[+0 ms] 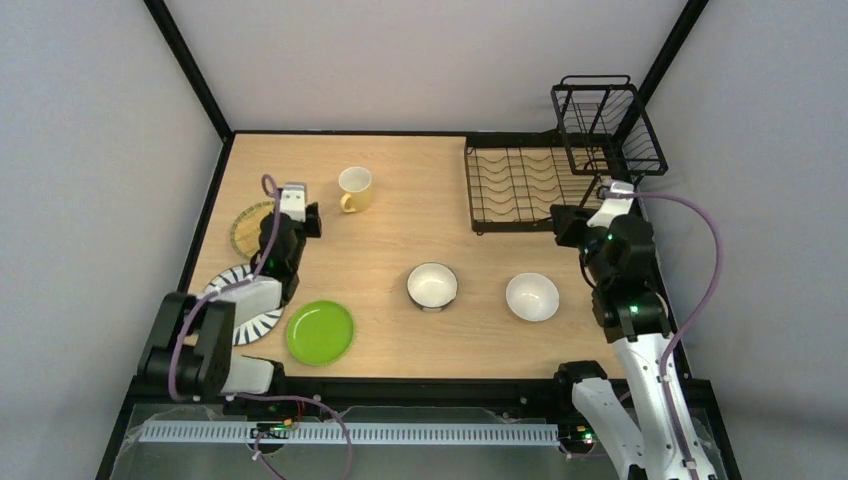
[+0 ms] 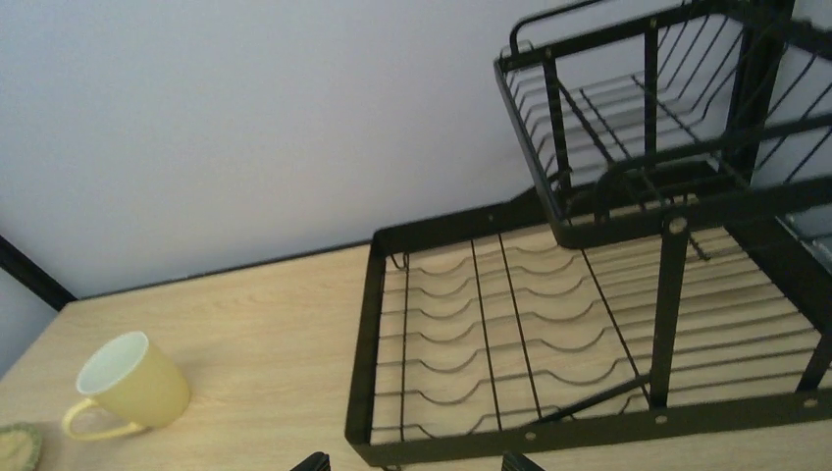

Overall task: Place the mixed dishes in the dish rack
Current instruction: Move the dish rack to the center of the board.

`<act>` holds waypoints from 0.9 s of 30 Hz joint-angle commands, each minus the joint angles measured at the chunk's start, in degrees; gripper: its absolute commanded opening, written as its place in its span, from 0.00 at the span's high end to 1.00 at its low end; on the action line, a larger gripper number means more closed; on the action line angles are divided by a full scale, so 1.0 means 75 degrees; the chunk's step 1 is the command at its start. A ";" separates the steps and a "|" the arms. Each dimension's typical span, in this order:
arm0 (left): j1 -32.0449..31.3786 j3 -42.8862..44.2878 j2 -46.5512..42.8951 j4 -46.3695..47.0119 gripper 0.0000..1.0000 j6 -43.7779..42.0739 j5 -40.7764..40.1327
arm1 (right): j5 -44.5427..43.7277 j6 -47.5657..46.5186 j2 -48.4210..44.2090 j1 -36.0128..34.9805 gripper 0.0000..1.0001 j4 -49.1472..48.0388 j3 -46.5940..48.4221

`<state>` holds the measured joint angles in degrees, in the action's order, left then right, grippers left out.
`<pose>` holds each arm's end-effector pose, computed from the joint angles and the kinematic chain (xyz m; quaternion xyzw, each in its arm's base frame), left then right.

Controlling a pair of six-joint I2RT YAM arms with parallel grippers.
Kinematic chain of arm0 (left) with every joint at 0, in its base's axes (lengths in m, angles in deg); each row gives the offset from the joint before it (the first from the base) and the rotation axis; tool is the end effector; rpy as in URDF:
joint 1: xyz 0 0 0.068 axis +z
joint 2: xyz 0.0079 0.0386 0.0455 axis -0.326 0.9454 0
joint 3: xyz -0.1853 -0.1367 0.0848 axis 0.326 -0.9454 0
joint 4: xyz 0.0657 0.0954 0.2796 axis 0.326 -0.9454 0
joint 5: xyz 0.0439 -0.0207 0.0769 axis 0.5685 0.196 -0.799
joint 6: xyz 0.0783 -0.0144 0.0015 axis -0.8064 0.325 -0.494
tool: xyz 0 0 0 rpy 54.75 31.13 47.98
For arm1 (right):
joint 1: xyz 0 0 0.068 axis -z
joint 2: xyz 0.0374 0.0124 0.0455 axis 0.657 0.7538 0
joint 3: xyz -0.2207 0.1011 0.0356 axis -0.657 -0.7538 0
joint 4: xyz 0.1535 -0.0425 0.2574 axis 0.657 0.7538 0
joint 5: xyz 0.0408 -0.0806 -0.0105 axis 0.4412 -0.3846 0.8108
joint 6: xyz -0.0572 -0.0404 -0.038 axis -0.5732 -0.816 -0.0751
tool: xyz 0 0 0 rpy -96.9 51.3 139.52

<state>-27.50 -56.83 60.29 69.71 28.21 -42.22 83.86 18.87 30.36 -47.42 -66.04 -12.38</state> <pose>0.3285 -0.0400 0.1103 0.0291 0.7675 0.0143 0.6402 0.2548 0.0298 0.3225 0.0588 0.7778 0.1293 0.6123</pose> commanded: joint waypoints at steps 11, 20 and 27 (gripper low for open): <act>-0.0029 0.2796 -0.2246 -0.4749 0.01 0.2214 0.1788 | 0.1218 0.0331 0.0757 -0.0032 0.00 -0.0479 0.2448; -0.0025 0.4219 -0.2449 -0.5231 0.01 0.3019 0.4047 | 0.2251 0.0781 0.1470 -0.0026 0.00 -0.0869 0.3523; -0.0025 0.4582 -0.2161 -0.5694 0.01 0.4286 0.3748 | 0.3148 0.0534 0.2151 -0.0027 0.02 -0.1461 0.3557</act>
<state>-27.76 -24.35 42.35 29.53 54.76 -17.92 102.75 23.76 42.68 -47.45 -75.62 12.28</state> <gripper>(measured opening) 0.989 0.994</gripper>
